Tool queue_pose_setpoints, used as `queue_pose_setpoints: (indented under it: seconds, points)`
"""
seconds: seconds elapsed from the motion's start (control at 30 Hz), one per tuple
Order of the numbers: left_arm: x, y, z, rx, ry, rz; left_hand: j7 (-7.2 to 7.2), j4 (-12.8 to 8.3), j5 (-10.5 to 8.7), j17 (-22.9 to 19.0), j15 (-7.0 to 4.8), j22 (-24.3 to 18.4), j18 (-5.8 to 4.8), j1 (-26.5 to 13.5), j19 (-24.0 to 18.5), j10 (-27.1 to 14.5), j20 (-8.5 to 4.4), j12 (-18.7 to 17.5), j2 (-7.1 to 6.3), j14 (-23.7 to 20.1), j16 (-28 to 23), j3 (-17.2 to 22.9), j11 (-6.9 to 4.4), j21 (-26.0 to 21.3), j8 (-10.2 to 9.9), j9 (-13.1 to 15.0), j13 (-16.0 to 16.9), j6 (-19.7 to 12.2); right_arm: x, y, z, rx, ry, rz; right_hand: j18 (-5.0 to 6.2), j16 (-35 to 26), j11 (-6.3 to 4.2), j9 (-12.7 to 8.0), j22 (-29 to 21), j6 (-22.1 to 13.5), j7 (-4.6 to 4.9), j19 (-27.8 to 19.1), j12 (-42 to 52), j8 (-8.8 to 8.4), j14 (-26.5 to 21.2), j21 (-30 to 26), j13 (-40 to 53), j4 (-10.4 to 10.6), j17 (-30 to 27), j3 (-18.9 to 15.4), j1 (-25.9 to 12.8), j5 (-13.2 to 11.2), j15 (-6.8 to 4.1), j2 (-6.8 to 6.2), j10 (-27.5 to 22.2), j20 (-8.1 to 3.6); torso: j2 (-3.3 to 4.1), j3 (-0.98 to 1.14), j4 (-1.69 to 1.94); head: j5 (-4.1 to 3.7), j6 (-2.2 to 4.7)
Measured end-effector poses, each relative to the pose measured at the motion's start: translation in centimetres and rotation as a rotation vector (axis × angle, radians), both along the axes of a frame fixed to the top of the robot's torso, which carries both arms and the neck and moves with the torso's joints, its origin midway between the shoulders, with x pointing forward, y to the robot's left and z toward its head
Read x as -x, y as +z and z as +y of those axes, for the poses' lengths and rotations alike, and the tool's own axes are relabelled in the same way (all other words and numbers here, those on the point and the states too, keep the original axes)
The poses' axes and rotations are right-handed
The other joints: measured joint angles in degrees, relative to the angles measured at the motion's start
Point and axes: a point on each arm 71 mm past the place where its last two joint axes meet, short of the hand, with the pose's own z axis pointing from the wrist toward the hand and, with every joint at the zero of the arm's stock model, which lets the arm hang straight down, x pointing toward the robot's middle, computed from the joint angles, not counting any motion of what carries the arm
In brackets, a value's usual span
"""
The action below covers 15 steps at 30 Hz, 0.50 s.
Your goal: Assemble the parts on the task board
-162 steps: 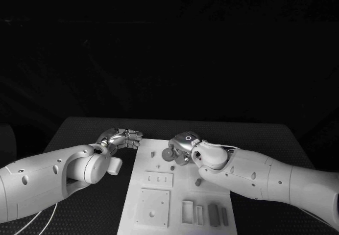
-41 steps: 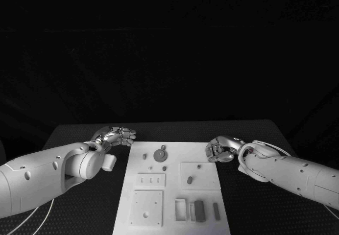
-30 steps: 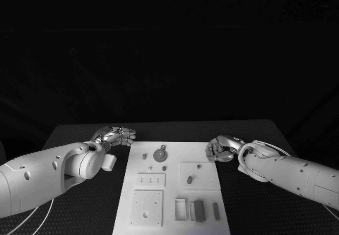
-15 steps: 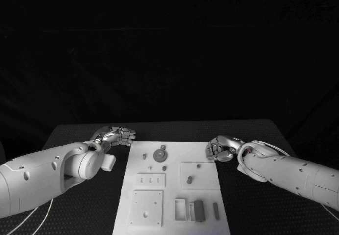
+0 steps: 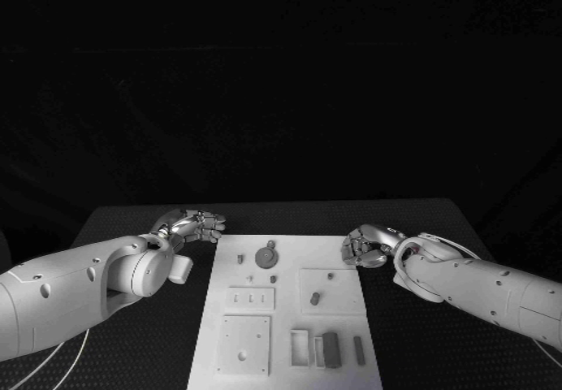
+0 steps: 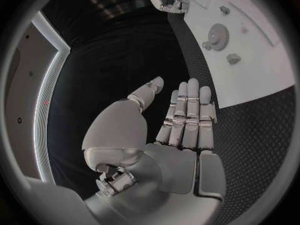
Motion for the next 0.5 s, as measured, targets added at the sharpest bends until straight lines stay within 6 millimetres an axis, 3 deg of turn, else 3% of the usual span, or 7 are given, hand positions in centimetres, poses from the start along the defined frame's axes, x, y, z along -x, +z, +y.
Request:
queue_pose_setpoints:
  seconds: [0.2,0.5]
  points:
    - [0.0,-0.01,0.01,0.0,0.0,0.0,0.0,0.0,0.0,0.05,0.0,-0.01,-0.01,0.0,0.0,0.0,0.0,0.0,0.0,0.0,0.0,0.0,0.0,0.0,0.0,-0.04,0.0,0.0,0.01,-0.02,0.0,-0.001,-0.001,-0.001,-0.01,0.01,-0.2,-0.05,-0.01,0.58,-0.58,0.0,0.34,0.04,0.03,0.23,-0.32,0.42,0.08,5.47,0.3,-0.13,-0.02,0.32,0.19,0.0,0.0,0.03,-0.02,-0.02,-0.07]
    - [0.08,-0.01,-0.09,-0.003,-0.007,0.003,0.0,0.0,0.0,0.14,0.0,-0.01,0.0,0.0,0.0,0.0,0.0,0.0,0.0,0.0,-0.22,0.0,0.0,0.0,0.0,-0.03,0.0,0.0,0.28,0.16,0.31,-0.034,-0.007,-0.006,0.0,0.18,-0.64,-0.02,0.03,0.93,-0.93,0.02,0.79,0.37,0.13,0.67,-0.43,-0.01,0.26,6.63,-0.51,-0.1,-0.52,1.12,0.64,0.03,0.0,0.08,-0.05,0.03,-0.04]
